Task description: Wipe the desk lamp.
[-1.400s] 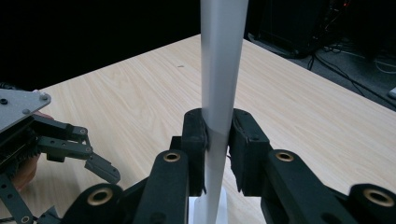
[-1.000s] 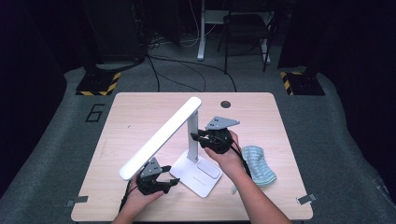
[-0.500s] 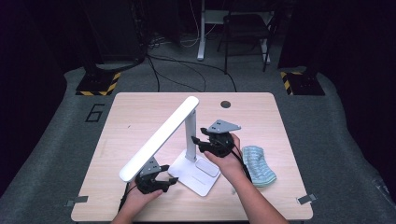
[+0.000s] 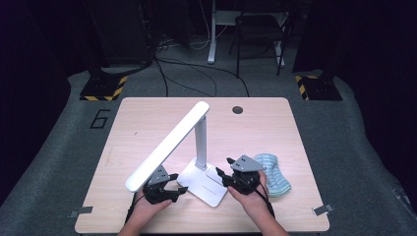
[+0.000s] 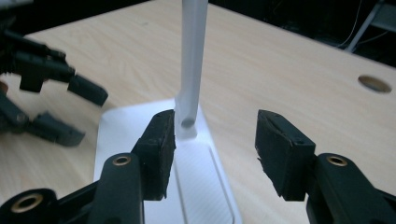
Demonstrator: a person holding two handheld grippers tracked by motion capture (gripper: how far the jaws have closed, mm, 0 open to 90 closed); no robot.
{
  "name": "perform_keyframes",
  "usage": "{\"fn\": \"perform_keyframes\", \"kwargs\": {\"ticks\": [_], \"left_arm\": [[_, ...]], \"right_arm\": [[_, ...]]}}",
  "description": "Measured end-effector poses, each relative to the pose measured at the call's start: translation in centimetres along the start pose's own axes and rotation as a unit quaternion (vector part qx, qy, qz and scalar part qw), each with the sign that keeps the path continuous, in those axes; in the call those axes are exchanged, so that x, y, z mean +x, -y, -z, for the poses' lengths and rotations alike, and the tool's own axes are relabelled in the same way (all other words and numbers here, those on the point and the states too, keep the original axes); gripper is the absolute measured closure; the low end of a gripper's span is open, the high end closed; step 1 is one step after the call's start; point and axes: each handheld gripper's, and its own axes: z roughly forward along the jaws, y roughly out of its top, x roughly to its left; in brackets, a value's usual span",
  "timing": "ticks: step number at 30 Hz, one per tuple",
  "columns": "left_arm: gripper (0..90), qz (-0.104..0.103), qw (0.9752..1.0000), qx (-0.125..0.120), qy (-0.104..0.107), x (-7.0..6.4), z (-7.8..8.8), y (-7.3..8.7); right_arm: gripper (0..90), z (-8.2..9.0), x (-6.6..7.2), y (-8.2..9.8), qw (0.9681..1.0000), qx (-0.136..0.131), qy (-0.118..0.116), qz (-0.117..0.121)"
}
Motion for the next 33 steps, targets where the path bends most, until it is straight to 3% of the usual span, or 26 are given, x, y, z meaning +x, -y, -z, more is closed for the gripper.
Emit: {"fn": "perform_keyframes", "kwargs": {"ticks": [7, 13, 21, 27, 29, 33], "left_arm": [[34.3, 0.005, 1.0, 0.002, 0.006, 0.0, 0.2, 0.0], [34.3, -0.006, 1.0, 0.0, -0.001, -0.1, 0.1, -0.1], [34.3, -0.005, 1.0, 0.0, -0.002, -0.1, 0.2, -0.1], [34.3, -0.007, 1.0, -0.001, -0.002, -0.1, 0.2, -0.1], [34.3, -0.006, 1.0, -0.002, -0.002, -0.1, 0.3, -0.1], [34.3, -0.007, 1.0, 0.003, 0.003, -0.1, 0.3, -0.1]], "right_arm": [[51.2, -0.1, 0.0, 3.1, 0.9993, 0.027, 0.003, -0.025], [54.7, -0.3, 0.0, 4.7, 0.9987, 0.037, 0.013, -0.034], [60.4, -1.2, 0.4, 6.1, 0.9969, 0.062, -0.001, -0.047], [60.3, -1.8, 0.3, 6.6, 0.9961, 0.075, 0.003, -0.046], [60.4, -2.0, 0.3, 6.7, 0.9956, 0.073, 0.005, -0.058], [63.7, -2.0, 0.2, 6.6, 0.9959, 0.076, 0.007, -0.049]]}}
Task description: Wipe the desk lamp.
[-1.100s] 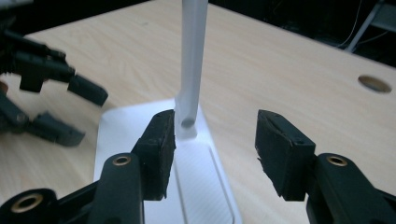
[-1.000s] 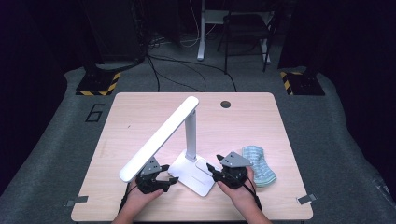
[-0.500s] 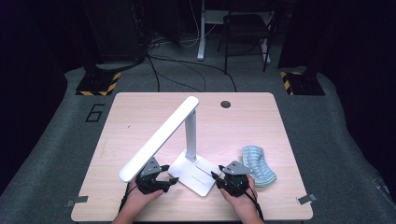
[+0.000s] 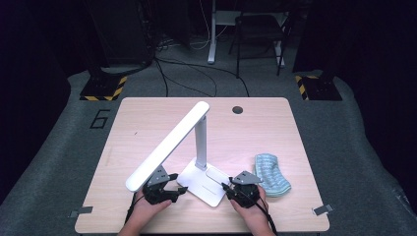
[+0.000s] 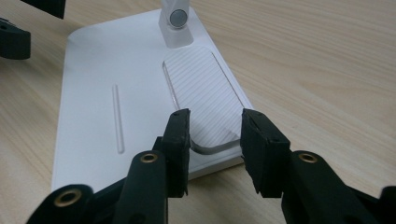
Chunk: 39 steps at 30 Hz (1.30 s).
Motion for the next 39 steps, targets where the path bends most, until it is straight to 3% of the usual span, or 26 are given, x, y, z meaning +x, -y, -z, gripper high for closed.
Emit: {"fn": "perform_keyframes", "kwargs": {"ticks": [4, 5, 6, 9, 10, 14, 20, 25, 29, 31, 34, 35, 39], "left_arm": [[34.3, -0.002, 1.0, 0.002, 0.0, 0.0, 0.0, 0.0], [34.3, 0.01, 0.9999, 0.001, 0.004, -0.1, -0.1, 0.1], [34.3, 0.0, 1.0, 0.004, 0.002, 0.0, -0.1, 0.0], [34.3, -0.003, 1.0, 0.005, 0.0, 0.1, -0.1, 0.0], [34.3, 0.006, 1.0, 0.004, 0.004, 0.0, -0.2, 0.1], [34.3, 0.008, 1.0, -0.001, -0.003, -0.1, -0.3, 0.2], [34.3, 0.011, 0.9999, 0.004, 0.003, 0.0, -0.1, 0.2], [34.3, 0.003, 1.0, 0.006, 0.002, 0.2, 0.0, 0.2], [34.3, 0.013, 0.9999, 0.007, -0.001, 0.2, -0.1, 0.3], [34.3, 0.007, 0.9999, 0.012, -0.004, 0.3, 0.0, 0.3], [34.3, 0.018, 0.9998, 0.012, -0.005, 0.4, -0.1, 0.4], [34.3, 0.01, 0.9998, 0.014, -0.005, 0.5, 0.0, 0.4], [34.3, 0.016, 0.9998, 0.01, -0.007, 0.4, 0.1, 0.4]], "right_arm": [[66.5, -0.3, -0.2, -0.2, 1.0, 0.0, 0.001, -0.006], [66.6, -0.4, -0.2, -0.3, 1.0, -0.002, 0.002, -0.002], [66.9, -0.5, -0.3, -0.4, 1.0, -0.004, 0.005, 0.003], [67.4, -0.9, -0.4, -0.8, 1.0, 0.002, 0.008, 0.0], [67.7, -1.1, -0.5, -0.9, 0.9999, 0.001, 0.011, 0.003], [69.9, -1.9, -0.7, -1.5, 0.9999, 0.003, 0.015, 0.006], [70.8, -3.0, -1.2, -2.6, 0.9998, 0.011, 0.019, 0.001], [71.1, -3.9, -1.7, -3.5, 0.9998, 0.014, 0.015, 0.002], [70.8, -4.5, -1.9, -4.1, 0.9999, 0.011, 0.011, -0.001], [70.8, -4.9, -1.9, -4.5, 0.9999, 0.011, 0.003, -0.005], [70.9, -5.4, -1.9, -4.8, 1.0, 0.008, 0.0, -0.003], [70.8, -5.6, -1.9, -4.9, 0.9999, 0.01, -0.002, 0.0], [64.2, -5.4, -1.8, -5.2, 0.9998, 0.01, 0.0, -0.016]]}}
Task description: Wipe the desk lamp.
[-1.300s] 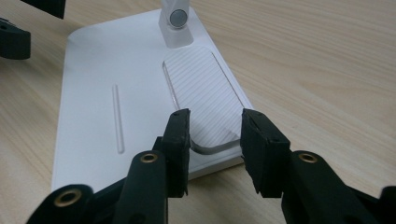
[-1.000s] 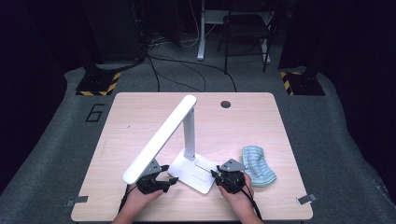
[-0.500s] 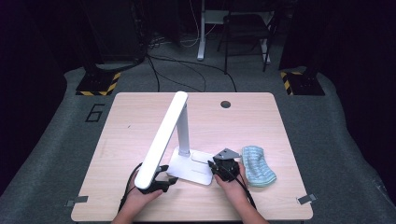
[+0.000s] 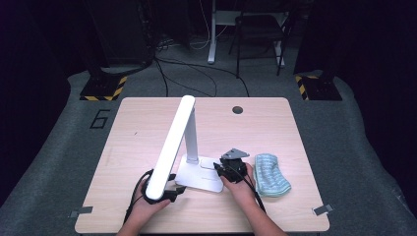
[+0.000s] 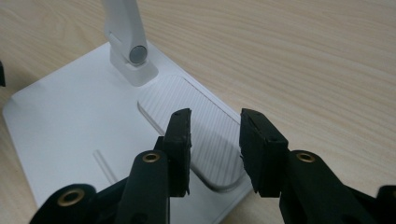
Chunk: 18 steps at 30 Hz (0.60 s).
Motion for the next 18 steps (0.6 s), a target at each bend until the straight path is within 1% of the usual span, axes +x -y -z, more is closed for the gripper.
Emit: {"fn": "perform_keyframes", "kwargs": {"ticks": [1, 2, 4, 5, 6, 8, 9, 10, 11, 12, 13, 14, 16, 17, 18], "left_arm": [[34.3, -0.006, 1.0, -0.001, 0.0, 0.1, 0.0, 0.0], [34.3, 0.0, 1.0, -0.002, 0.001, 0.1, 0.0, 0.0], [34.3, 0.002, 1.0, -0.001, 0.0, 0.1, 0.0, 0.0], [34.3, 0.003, 1.0, -0.001, 0.001, 0.0, 0.0, 0.0], [34.3, 0.006, 1.0, -0.003, 0.001, 0.0, 0.0, 0.0], [34.3, 0.008, 1.0, -0.004, -0.001, 0.0, 0.0, 0.0], [34.3, 0.006, 1.0, -0.004, -0.002, 0.1, 0.0, 0.0], [34.3, -0.001, 1.0, -0.002, -0.004, 0.2, 0.0, 0.0], [34.3, 0.0, 1.0, -0.001, -0.004, 0.2, 0.0, 0.0], [34.3, 0.003, 1.0, -0.001, -0.004, 0.2, 0.0, 0.0], [34.3, 0.013, 0.9999, -0.002, -0.004, 0.0, 0.0, 0.1], [34.3, 0.007, 1.0, 0.0, -0.005, 0.1, 0.0, 0.1], [34.3, 0.008, 1.0, 0.0, -0.006, 0.1, 0.0, 0.1], [34.3, 0.008, 1.0, 0.0, -0.006, 0.1, 0.0, 0.1], [34.3, 0.01, 0.9999, 0.0, -0.005, 0.1, 0.0, 0.2]], "right_arm": [[63.4, 0.2, 0.1, 0.0, 1.0, -0.002, 0.001, 0.008], [62.1, 0.6, 0.4, 0.2, 0.9999, -0.003, 0.002, 0.017], [55.1, 1.3, 0.8, 0.6, 0.9996, -0.007, 0.006, 0.028], [52.1, 1.8, 1.1, 0.9, 0.9996, -0.007, 0.005, 0.025], [50.2, 2.1, 1.2, 1.1, 0.9995, -0.012, 0.004, 0.027], [46.6, 2.9, 1.7, 1.9, 0.9997, -0.011, 0.0, 0.023], [45.3, 3.2, 1.9, 2.2, 0.9995, -0.011, -0.002, 0.028], [44.6, 3.5, 2.1, 2.6, 0.9996, -0.011, -0.004, 0.028], [43.8, 3.8, 2.3, 3.0, 0.9996, -0.011, -0.005, 0.024], [43.3, 4.0, 2.5, 3.4, 0.9996, -0.011, -0.01, 0.023], [42.7, 4.1, 2.6, 3.7, 0.9996, -0.009, -0.012, 0.025], [41.8, 4.3, 2.8, 4.1, 0.9997, -0.008, -0.013, 0.022], [41.1, 4.4, 2.8, 4.4, 0.9996, -0.009, -0.017, 0.02], [40.8, 4.4, 2.9, 4.6, 0.9997, -0.009, -0.02, 0.015], [40.3, 4.4, 2.8, 4.8, 0.9995, -0.011, -0.021, 0.021]]}}
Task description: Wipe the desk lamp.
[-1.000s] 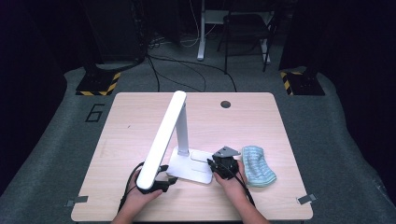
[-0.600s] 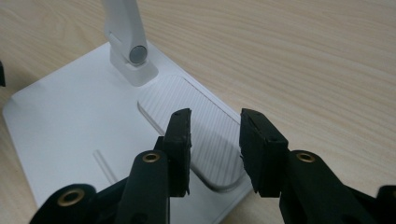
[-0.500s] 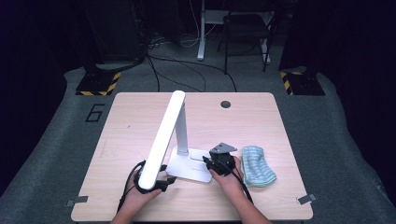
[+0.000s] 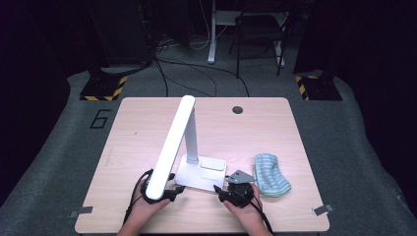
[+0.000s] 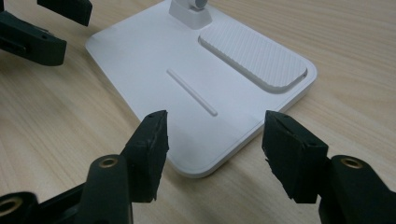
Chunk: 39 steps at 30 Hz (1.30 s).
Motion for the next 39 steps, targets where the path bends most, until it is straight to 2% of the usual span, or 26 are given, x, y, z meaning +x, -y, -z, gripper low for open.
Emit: {"fn": "perform_keyframes", "kwargs": {"ticks": [2, 3, 5, 6, 7, 10, 12, 13, 14, 15, 16, 18, 21, 23, 25, 33, 35, 39], "left_arm": [[34.3, -0.009, 1.0, 0.002, -0.003, 0.2, 0.1, 0.0], [34.3, -0.007, 1.0, 0.001, -0.003, 0.3, 0.0, 0.0], [34.3, -0.007, 1.0, 0.001, -0.003, 0.3, 0.0, 0.0], [34.3, 0.0, 1.0, 0.0, -0.002, 0.3, 0.0, 0.0], [34.3, 0.0, 1.0, 0.0, -0.002, 0.3, 0.0, 0.0], [34.3, -0.005, 1.0, 0.001, -0.003, 0.3, 0.1, 0.0], [34.3, -0.004, 1.0, -0.001, -0.004, 0.3, 0.1, 0.0], [34.3, 0.005, 1.0, -0.002, -0.004, 0.2, 0.1, 0.0], [34.3, -0.003, 1.0, -0.001, -0.006, 0.3, 0.1, 0.0], [34.3, -0.008, 0.9999, 0.001, -0.007, 0.4, 0.1, 0.0], [34.3, -0.009, 0.9999, 0.003, -0.006, 0.4, 0.1, 0.0], [34.3, -0.007, 1.0, 0.003, -0.003, 0.3, 0.0, 0.0], [34.4, -0.014, 0.9999, 0.006, -0.005, 0.4, 0.0, 0.0], [34.4, -0.006, 0.9999, 0.007, -0.005, 0.4, -0.1, 0.0], [34.4, -0.009, 0.9999, 0.008, -0.007, 0.5, -0.1, 0.0], [34.5, -0.006, 0.9999, 0.005, -0.008, 0.5, -0.1, 0.0], [34.5, -0.004, 1.0, 0.005, -0.006, 0.4, -0.1, 0.0], [34.5, -0.004, 0.9999, 0.004, -0.008, 0.5, 0.1, 0.0]], "right_arm": [[39.8, -0.1, 0.3, 0.2, 1.0, 0.004, 0.002, -0.006], [39.5, -0.2, 0.2, 0.4, 0.9999, 0.011, -0.002, 0.008], [39.5, -0.3, 0.4, 0.4, 0.9999, 0.014, 0.0, 0.005], [39.5, -0.4, 0.4, 0.4, 0.9999, 0.015, -0.002, 0.006], [39.5, -0.5, 0.4, 0.4, 0.9997, 0.018, -0.002, 0.013], [39.5, -0.7, 0.5, 0.4, 0.9994, 0.033, -0.002, 0.012], [40.0, -0.9, 0.6, 0.4, 0.9994, 0.032, -0.005, 0.009], [40.2, -0.9, 0.6, 0.3, 0.9994, 0.033, -0.006, 0.01], [40.4, -1.0, 0.5, 0.2, 0.9993, 0.032, -0.004, 0.017], [40.8, -1.1, 0.6, 0.2, 0.9994, 0.032, -0.003, 0.011], [41.4, -1.1, 0.5, 0.2, 0.9993, 0.032, -0.003, 0.017], [42.9, -1.3, 0.4, 0.1, 0.9996, 0.026, 0.001, 0.012], [43.8, -1.5, 0.3, 0.0, 0.9995, 0.031, 0.004, 0.004], [44.8, -1.7, 0.2, -0.1, 0.9994, 0.033, 0.004, 0.005], [45.7, -1.8, 0.0, -0.3, 0.9994, 0.033, 0.003, 0.009], [47.6, -2.3, -0.4, -0.5, 0.9994, 0.035, 0.004, -0.005], [47.6, -2.3, -0.4, -0.5, 0.9994, 0.034, 0.008, 0.006], [47.7, -2.3, -0.3, -0.5, 0.9993, 0.036, 0.006, 0.006]]}}
